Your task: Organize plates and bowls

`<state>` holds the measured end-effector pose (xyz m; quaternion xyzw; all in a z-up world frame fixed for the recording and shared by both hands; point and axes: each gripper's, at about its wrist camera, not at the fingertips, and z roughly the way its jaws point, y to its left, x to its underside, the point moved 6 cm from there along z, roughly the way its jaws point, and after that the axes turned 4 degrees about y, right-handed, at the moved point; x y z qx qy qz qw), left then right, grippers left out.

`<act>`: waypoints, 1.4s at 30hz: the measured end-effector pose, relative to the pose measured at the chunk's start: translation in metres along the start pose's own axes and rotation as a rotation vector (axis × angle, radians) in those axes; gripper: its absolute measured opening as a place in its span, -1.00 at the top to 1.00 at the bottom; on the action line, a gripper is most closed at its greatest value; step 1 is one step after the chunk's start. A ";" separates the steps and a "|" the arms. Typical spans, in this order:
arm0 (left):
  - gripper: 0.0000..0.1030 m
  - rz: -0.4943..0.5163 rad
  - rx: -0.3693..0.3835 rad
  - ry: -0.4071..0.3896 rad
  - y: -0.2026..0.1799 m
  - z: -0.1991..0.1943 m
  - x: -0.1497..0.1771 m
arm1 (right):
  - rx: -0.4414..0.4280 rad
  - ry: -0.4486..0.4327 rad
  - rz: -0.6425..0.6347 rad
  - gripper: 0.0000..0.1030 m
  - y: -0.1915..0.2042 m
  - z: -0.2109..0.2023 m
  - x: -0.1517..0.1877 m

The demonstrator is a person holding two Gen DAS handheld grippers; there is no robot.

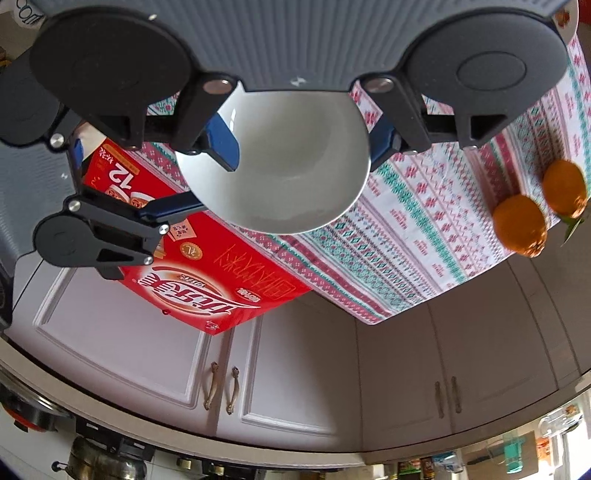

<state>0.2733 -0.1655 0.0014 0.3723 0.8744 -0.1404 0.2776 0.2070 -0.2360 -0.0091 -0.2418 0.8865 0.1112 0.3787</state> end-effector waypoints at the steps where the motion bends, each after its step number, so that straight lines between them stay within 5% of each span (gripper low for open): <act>1: -0.39 -0.004 -0.007 -0.003 0.000 -0.003 0.003 | -0.005 0.002 -0.003 -0.74 0.003 0.001 0.000; 21: -0.39 -0.105 -0.046 0.010 0.017 -0.025 0.060 | -0.088 0.052 -0.071 -0.74 0.058 0.020 0.005; 42: -0.40 -0.156 -0.016 0.007 0.017 -0.015 0.085 | -0.109 0.117 -0.097 -0.74 0.066 0.031 0.017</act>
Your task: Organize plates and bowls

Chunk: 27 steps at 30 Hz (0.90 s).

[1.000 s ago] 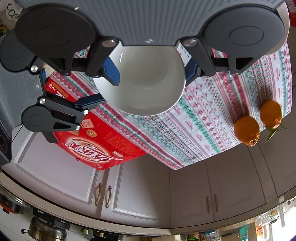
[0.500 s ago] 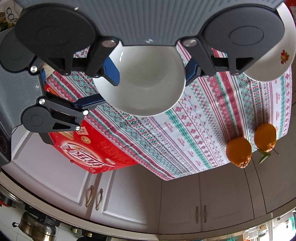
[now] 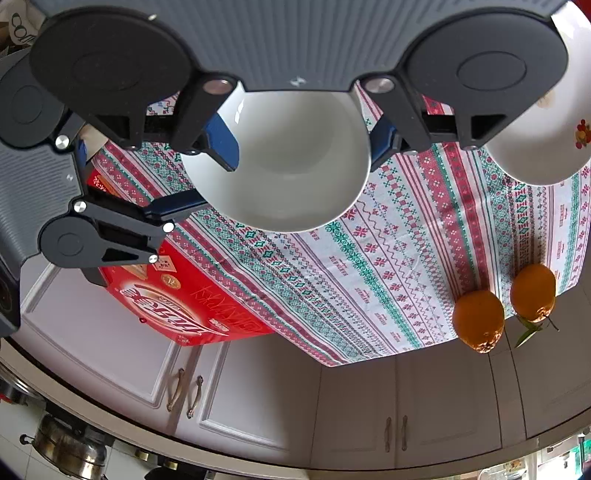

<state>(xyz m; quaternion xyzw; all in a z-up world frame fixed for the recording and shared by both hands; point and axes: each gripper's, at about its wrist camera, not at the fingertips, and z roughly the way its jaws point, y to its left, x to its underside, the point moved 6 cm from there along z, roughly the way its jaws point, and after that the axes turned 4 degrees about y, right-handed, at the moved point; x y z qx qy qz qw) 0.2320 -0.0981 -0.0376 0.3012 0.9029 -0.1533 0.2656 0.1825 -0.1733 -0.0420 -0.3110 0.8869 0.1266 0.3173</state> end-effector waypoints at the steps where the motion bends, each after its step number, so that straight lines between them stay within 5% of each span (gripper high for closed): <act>1: -0.40 0.003 0.000 -0.004 0.000 0.000 0.000 | 0.002 0.001 -0.003 -0.74 0.000 0.000 0.000; 16: -0.40 -0.032 0.023 -0.005 0.004 0.008 0.006 | -0.016 0.014 0.011 -0.75 -0.003 0.005 0.001; 20: -0.49 -0.025 0.014 -0.009 0.007 0.008 0.007 | -0.007 0.006 0.014 -0.99 -0.005 0.006 0.003; 27: -0.80 -0.011 -0.006 -0.073 0.012 -0.017 0.011 | 0.001 -0.005 -0.005 -1.00 -0.008 -0.007 0.012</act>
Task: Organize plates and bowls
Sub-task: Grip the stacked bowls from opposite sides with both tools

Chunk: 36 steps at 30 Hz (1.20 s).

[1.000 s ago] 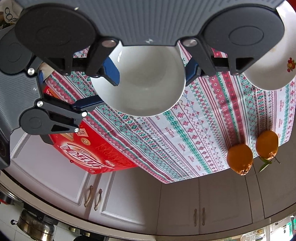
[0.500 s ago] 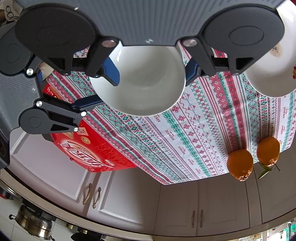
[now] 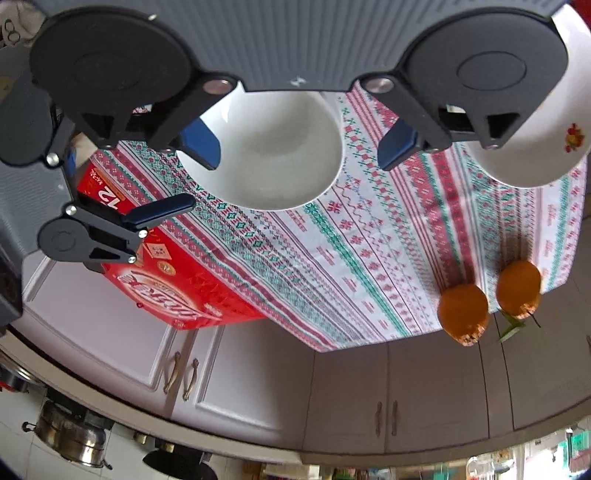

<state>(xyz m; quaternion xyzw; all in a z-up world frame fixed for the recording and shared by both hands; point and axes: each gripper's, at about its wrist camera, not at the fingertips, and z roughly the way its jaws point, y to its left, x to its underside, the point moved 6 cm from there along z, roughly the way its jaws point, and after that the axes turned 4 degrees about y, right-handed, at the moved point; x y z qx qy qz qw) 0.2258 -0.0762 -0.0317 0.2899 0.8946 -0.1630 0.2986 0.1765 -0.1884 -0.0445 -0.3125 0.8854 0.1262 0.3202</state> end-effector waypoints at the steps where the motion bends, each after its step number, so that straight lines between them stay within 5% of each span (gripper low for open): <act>1: -0.80 0.004 0.002 -0.008 0.000 -0.006 0.003 | 0.001 0.003 -0.004 -1.00 0.000 -0.001 0.002; 8: -0.96 0.126 -0.022 -0.014 -0.004 -0.035 0.038 | -0.001 0.044 -0.061 -1.00 0.001 -0.002 0.019; 15: -0.96 0.221 -0.032 0.078 -0.009 0.002 0.065 | -0.009 0.101 -0.116 -1.00 0.003 0.029 0.023; 36: -0.82 0.468 0.114 0.189 -0.011 0.058 0.059 | -0.122 0.186 -0.372 -0.85 0.006 0.057 0.010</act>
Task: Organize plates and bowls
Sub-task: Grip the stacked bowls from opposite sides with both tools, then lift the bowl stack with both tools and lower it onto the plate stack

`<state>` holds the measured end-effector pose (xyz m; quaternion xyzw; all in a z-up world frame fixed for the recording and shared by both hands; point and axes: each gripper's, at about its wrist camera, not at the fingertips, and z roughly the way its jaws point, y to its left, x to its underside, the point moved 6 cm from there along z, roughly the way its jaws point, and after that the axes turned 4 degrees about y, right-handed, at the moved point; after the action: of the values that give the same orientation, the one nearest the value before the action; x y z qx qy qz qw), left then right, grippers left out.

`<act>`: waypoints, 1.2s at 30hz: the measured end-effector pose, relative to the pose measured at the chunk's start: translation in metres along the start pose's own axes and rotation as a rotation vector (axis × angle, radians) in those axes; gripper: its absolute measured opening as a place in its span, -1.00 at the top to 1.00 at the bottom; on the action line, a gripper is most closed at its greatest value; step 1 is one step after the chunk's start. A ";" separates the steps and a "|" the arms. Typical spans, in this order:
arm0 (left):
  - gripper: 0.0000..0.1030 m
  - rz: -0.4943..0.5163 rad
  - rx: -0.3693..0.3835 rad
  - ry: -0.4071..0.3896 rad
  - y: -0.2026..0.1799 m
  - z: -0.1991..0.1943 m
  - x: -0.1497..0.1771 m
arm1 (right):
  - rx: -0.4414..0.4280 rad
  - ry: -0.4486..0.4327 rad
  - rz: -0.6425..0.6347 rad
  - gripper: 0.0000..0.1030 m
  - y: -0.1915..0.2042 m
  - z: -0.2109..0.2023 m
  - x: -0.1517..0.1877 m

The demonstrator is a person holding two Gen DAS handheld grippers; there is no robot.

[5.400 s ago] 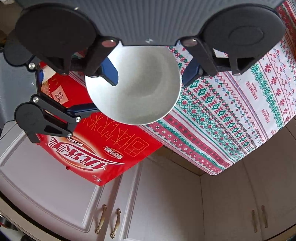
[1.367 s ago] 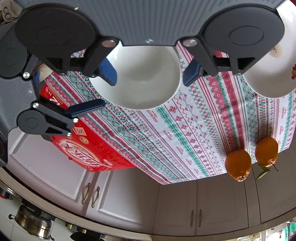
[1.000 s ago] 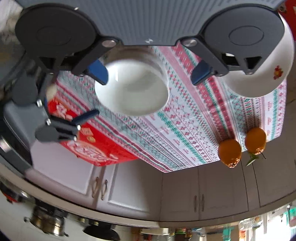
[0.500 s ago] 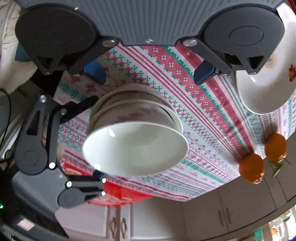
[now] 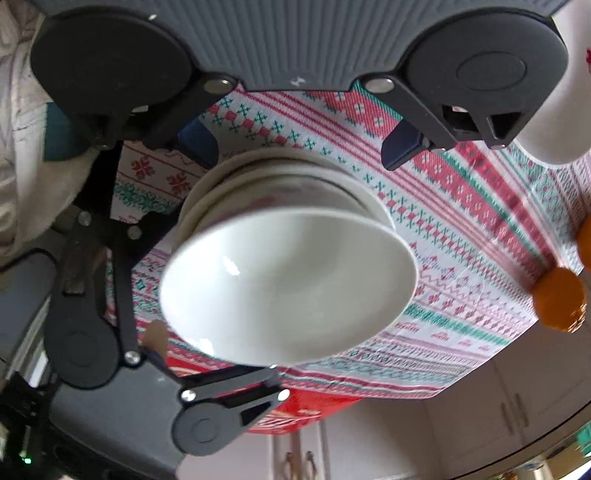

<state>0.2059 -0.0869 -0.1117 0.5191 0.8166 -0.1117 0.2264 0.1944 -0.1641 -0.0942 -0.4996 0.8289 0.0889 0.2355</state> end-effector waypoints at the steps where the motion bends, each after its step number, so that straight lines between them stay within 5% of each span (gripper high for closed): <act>1: -0.82 0.001 0.011 -0.006 0.001 -0.001 -0.001 | -0.006 -0.001 -0.006 -0.84 -0.001 -0.001 -0.001; 13: -0.60 0.024 0.099 -0.018 0.004 -0.004 -0.007 | -0.083 -0.003 -0.006 -0.72 -0.004 -0.002 -0.003; 36: -0.56 0.042 0.085 -0.035 0.006 -0.018 -0.005 | -0.069 0.018 -0.024 -0.71 -0.001 -0.007 -0.015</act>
<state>0.2088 -0.0813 -0.0934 0.5432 0.7960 -0.1505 0.2206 0.1990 -0.1556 -0.0808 -0.5181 0.8214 0.1098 0.2118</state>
